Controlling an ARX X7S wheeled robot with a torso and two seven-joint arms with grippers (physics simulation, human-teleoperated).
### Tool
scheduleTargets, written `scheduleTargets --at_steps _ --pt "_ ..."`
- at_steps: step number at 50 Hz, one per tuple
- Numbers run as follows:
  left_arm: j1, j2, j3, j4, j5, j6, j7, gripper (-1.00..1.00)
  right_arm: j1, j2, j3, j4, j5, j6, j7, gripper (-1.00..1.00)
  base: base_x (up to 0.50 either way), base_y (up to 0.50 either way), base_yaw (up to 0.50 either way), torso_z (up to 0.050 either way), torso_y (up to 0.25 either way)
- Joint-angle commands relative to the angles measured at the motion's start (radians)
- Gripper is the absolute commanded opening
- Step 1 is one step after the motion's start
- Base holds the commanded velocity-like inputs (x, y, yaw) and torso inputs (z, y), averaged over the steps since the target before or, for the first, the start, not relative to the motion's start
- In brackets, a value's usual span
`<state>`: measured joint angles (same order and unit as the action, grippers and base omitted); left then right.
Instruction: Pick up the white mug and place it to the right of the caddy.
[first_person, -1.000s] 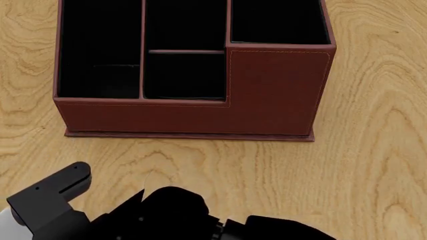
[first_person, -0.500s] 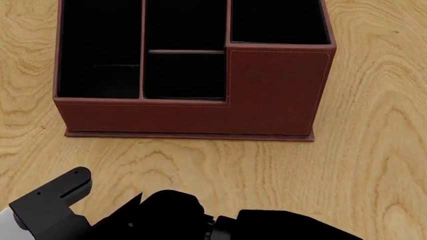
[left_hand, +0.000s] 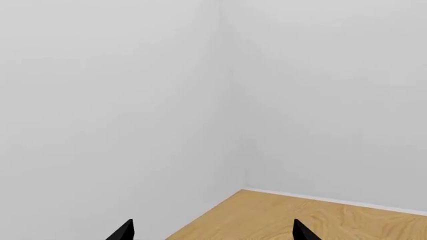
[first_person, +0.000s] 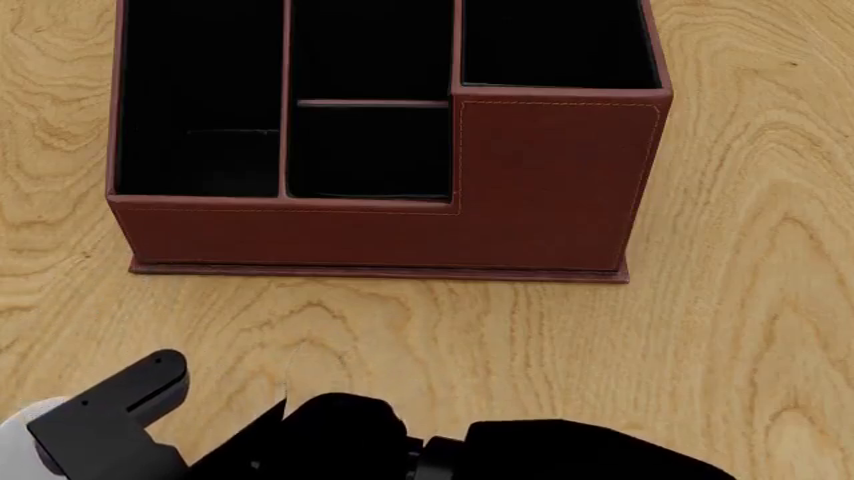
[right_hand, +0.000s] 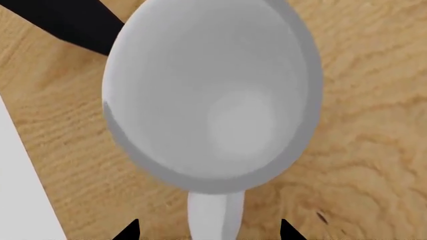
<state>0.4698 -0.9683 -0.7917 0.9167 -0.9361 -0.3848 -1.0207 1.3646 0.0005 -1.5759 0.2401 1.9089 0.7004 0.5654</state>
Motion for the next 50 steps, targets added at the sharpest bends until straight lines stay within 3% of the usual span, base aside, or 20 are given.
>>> scheduleTargets --at_steps 1,13,14,38,50 --pt "-0.002 0.008 0.004 -0.002 0.008 0.000 0.008 1.00 -0.005 0.000 -0.009 -0.005 -0.001 -0.002 0.000 1.00 0.00 0.00 0.00 0.000 0.000" --pt "-0.014 0.014 0.034 -0.015 0.024 0.003 0.014 1.00 0.012 0.000 -0.007 -0.018 -0.007 -0.005 0.013 1.00 0.00 0.00 0.00 0.000 0.000" --pt "-0.015 0.014 0.034 -0.015 0.025 0.003 0.014 1.00 0.014 0.000 -0.008 -0.021 -0.008 -0.004 0.012 -1.00 0.00 0.00 0.00 0.000 0.000" --pt "-0.031 0.010 0.051 -0.012 0.022 -0.008 0.011 1.00 0.041 0.000 -0.001 -0.058 -0.090 -0.001 0.063 -1.00 0.00 0.00 0.00 0.000 0.000" --pt "-0.010 0.029 0.006 0.009 0.010 -0.017 0.022 1.00 0.085 0.028 0.022 -0.192 -0.086 -0.015 0.149 -1.00 0.00 0.00 0.00 0.000 0.000"
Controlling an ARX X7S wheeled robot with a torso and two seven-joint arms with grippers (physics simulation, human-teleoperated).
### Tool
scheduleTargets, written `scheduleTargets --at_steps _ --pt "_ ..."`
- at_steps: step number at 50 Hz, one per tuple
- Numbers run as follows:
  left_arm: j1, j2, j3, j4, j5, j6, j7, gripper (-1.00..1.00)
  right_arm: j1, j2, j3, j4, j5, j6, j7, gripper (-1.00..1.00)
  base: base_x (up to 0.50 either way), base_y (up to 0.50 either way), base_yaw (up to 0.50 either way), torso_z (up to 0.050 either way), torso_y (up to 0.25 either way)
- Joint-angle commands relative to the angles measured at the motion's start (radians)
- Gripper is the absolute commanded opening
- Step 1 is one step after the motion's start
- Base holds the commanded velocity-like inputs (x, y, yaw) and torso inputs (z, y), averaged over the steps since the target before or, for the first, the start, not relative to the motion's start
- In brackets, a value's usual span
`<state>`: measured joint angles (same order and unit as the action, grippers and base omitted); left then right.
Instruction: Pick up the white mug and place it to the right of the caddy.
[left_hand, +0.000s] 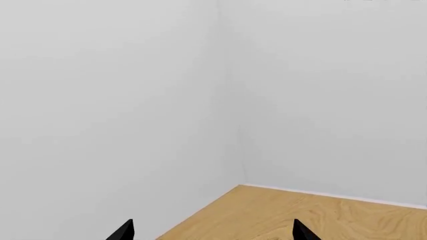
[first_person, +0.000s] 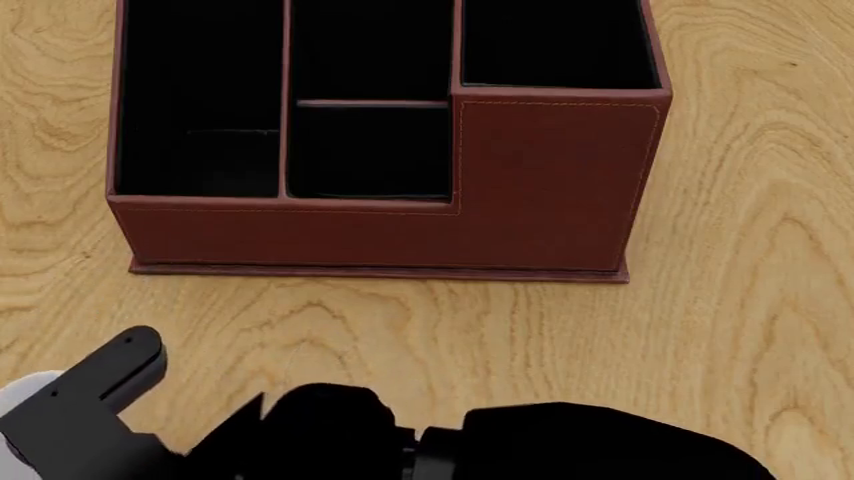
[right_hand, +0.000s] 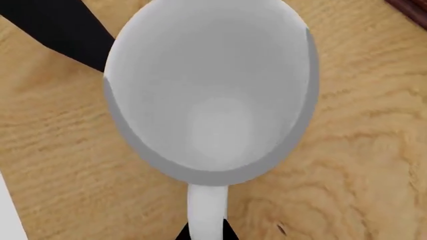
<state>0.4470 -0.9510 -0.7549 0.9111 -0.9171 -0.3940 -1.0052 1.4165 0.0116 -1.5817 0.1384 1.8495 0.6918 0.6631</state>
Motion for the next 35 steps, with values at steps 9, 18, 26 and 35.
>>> scheduleTargets --at_steps 9,18,26,35 --pt "0.016 0.010 -0.051 0.031 -0.023 -0.020 0.002 1.00 0.061 0.056 0.054 -0.187 -0.017 -0.016 0.109 -1.00 0.00 0.00 0.00 0.000 0.000" --pt "0.005 -0.008 -0.055 0.044 -0.043 -0.033 -0.014 1.00 0.098 0.100 0.092 -0.279 0.004 -0.025 0.165 -1.00 0.00 0.00 0.00 0.000 0.000" --pt "-0.002 -0.013 -0.048 0.050 -0.045 -0.036 -0.019 1.00 0.121 0.137 0.118 -0.347 0.021 -0.033 0.204 -1.00 0.00 0.00 0.00 0.000 0.000" --pt "-0.006 -0.015 -0.048 0.053 -0.049 -0.036 -0.018 1.00 0.168 0.199 0.165 -0.444 0.056 -0.041 0.260 -1.00 0.00 0.00 0.00 0.000 0.000"
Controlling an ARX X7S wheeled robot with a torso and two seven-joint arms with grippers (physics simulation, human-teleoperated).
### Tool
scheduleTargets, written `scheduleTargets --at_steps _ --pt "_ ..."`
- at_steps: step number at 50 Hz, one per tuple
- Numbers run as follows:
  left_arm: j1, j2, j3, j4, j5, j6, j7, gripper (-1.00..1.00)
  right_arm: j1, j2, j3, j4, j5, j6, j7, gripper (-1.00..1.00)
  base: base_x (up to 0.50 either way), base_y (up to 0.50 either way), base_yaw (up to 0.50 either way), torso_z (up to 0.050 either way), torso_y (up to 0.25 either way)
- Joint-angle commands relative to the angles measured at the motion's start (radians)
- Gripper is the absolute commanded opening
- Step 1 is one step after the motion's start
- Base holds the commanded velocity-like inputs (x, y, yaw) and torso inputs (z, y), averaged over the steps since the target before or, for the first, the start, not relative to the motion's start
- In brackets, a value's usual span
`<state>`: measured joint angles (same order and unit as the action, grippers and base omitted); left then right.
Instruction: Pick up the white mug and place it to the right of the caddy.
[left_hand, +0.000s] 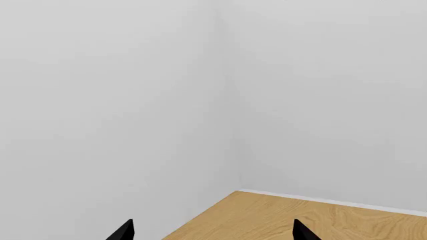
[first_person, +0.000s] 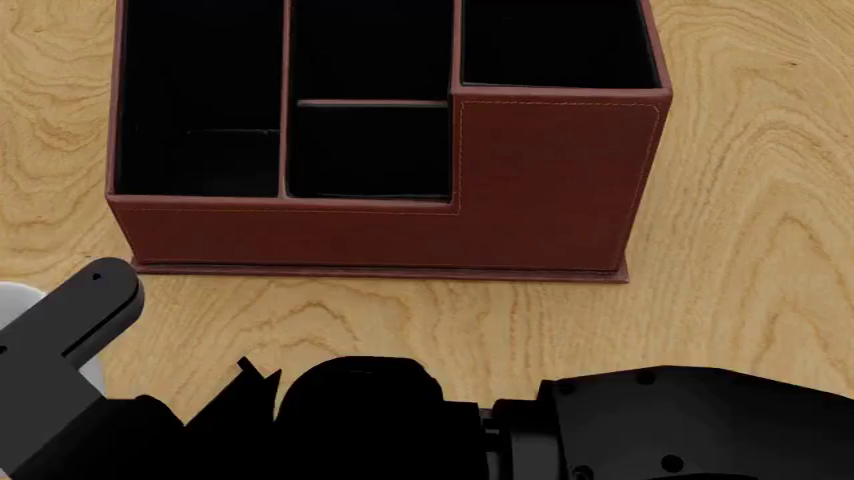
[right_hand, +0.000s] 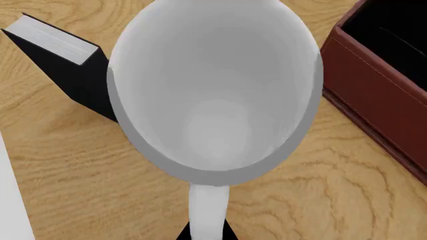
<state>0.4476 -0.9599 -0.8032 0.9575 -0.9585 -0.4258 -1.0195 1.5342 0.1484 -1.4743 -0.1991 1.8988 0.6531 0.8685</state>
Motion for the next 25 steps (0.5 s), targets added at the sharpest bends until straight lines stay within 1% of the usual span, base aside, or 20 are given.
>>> scheduleTargets --at_steps 1,25 --pt "-0.008 -0.007 0.001 0.007 -0.008 -0.004 -0.004 1.00 0.052 0.069 0.064 -0.114 0.013 -0.006 0.060 -1.00 0.00 0.00 0.00 0.000 0.000" --pt "-0.050 -0.042 0.043 0.001 -0.022 -0.007 -0.025 1.00 0.139 0.283 0.174 -0.258 0.094 -0.036 0.165 -1.00 0.00 0.00 0.00 0.000 0.000"
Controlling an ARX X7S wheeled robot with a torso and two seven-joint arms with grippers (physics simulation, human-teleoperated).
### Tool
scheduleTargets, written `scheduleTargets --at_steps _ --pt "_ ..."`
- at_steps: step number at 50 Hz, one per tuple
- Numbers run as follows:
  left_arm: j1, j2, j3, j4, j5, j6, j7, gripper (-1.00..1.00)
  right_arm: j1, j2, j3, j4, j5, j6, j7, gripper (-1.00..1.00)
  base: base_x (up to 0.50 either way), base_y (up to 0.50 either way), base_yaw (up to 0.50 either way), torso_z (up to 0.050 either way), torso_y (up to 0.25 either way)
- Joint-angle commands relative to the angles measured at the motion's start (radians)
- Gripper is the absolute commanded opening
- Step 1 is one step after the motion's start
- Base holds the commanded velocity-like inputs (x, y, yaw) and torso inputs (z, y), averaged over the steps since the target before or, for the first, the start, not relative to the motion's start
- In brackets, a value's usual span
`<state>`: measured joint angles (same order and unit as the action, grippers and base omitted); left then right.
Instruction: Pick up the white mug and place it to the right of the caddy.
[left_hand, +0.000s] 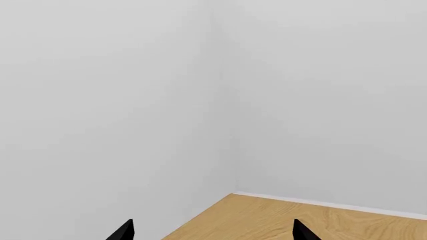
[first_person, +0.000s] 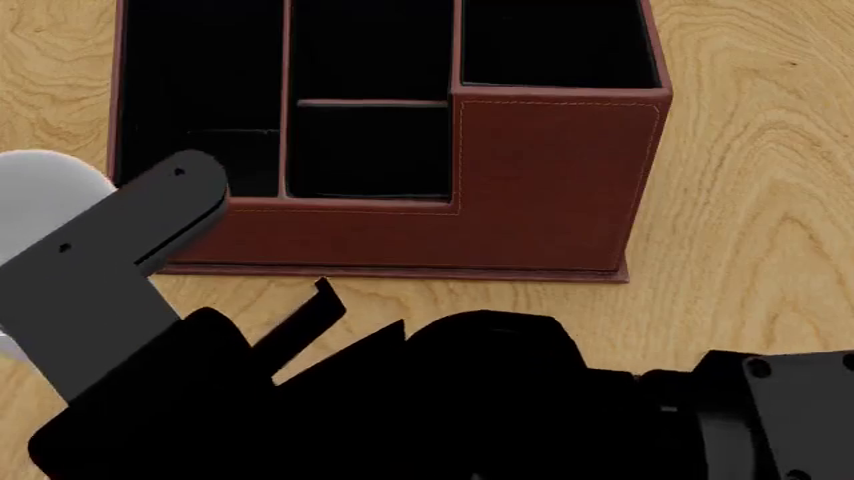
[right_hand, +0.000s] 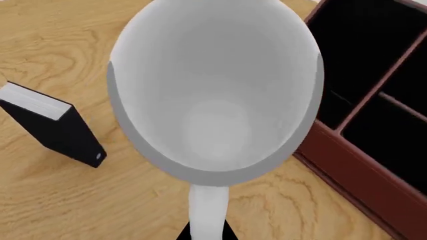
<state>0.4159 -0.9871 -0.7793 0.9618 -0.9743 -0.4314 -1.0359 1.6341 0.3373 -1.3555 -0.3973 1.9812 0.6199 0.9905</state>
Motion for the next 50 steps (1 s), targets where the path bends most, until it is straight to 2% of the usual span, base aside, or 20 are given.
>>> scheduleTargets --at_steps 1,31,50 --pt "-0.021 -0.017 0.022 -0.005 -0.006 -0.001 -0.010 1.00 0.040 0.102 0.058 -0.063 0.015 -0.005 0.047 -1.00 0.00 0.00 0.00 0.000 0.000" --pt "-0.117 -0.096 0.142 -0.021 -0.025 0.001 -0.067 1.00 0.101 0.402 0.182 -0.171 0.092 -0.062 0.158 -1.00 0.00 0.00 0.00 0.000 0.000" --pt "-0.167 -0.120 0.204 -0.033 -0.029 0.011 -0.087 1.00 0.139 0.547 0.235 -0.222 0.138 -0.080 0.227 -1.00 0.00 0.00 0.00 0.000 0.001"
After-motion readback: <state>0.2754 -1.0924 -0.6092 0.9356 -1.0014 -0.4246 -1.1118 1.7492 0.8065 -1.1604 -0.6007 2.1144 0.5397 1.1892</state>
